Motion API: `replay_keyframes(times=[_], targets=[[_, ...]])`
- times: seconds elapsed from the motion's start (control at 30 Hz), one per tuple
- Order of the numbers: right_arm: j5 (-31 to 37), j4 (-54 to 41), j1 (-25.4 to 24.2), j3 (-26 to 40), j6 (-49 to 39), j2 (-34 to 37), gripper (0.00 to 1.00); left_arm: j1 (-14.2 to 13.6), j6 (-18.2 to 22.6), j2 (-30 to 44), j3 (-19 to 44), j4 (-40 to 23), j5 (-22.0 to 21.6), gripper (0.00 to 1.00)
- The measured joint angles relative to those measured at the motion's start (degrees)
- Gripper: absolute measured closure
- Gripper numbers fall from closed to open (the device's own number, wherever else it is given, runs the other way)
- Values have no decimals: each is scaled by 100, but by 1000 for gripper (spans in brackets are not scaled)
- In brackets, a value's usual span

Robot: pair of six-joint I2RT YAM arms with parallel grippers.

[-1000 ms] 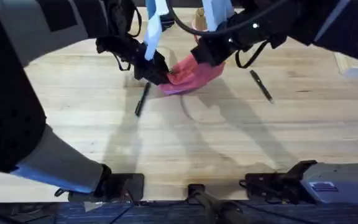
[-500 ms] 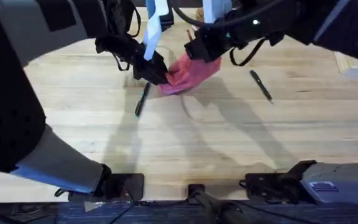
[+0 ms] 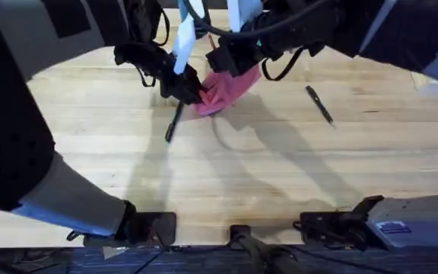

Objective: Unzip the bag, pick up the pens from the table one at a time and place them inside, then zip the bag closed.

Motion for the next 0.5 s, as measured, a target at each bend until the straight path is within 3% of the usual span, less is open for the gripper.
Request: replay_keyframes(times=[0.43, 0.47, 0.5], targets=[[-123, -80, -79, 2, 20, 1, 956, 4, 0, 0, 0, 2, 11, 959], [-273, -191, -142, 2, 61, 1, 645, -9, -1, 0, 0, 47, 49, 959], [-304, -233, -154, 2, 65, 6, 515, -28, 0, 0, 0, 67, 65, 959]])
